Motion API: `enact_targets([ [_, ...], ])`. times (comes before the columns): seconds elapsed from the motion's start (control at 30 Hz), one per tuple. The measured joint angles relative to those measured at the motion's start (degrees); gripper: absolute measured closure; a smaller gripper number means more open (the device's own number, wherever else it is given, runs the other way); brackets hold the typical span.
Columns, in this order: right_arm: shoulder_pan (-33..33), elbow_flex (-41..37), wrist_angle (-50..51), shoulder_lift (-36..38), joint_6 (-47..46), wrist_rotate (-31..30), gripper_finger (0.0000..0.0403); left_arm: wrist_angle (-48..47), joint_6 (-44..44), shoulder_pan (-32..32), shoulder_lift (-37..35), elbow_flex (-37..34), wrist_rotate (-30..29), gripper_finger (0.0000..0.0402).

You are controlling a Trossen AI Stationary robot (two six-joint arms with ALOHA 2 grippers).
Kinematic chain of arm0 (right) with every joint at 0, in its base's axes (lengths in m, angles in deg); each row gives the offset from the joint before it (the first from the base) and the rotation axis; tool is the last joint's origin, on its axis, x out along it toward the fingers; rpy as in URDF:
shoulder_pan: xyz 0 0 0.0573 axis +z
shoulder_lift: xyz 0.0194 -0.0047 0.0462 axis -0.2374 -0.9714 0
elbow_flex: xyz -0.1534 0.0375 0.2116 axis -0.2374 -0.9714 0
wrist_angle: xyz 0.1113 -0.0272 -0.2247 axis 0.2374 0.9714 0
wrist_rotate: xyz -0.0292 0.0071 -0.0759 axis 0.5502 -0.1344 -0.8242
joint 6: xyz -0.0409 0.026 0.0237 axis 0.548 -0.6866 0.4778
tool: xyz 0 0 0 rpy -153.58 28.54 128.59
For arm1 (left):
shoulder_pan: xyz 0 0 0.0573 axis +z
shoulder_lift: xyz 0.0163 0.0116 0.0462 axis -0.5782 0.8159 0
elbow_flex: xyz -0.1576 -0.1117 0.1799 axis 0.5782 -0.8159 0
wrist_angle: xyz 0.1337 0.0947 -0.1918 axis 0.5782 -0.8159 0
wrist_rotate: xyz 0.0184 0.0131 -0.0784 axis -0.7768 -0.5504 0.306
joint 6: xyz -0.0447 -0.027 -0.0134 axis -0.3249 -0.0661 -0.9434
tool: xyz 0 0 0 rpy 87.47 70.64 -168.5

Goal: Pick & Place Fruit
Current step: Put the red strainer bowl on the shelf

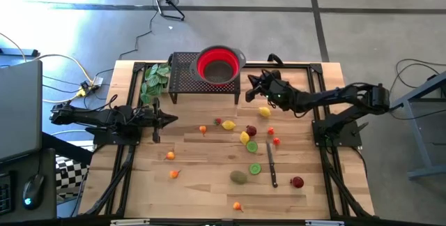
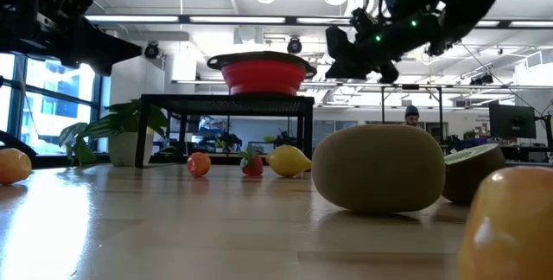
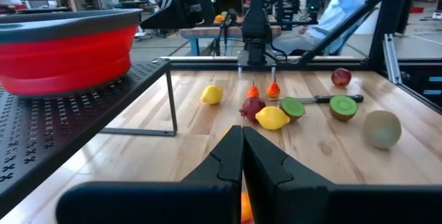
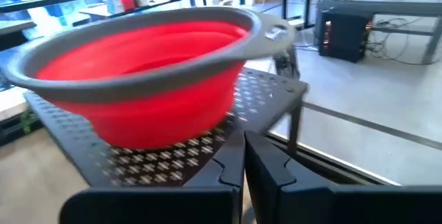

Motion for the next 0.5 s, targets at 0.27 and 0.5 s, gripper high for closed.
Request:
enact_targets([
  [0.27, 0.0, 5.7, 10.2, -0.3, -0.8, 2.3, 0.0400, 0.1, 0.0, 0.0, 0.0, 0.0, -0.4, 0.0398],
  [0.5, 0.0, 6.0, 10.7, -0.3, -2.9, 2.5, 0.0400, 0.1, 0.0, 0.0, 0.0, 0.0, -0.6, 0.0398],
])
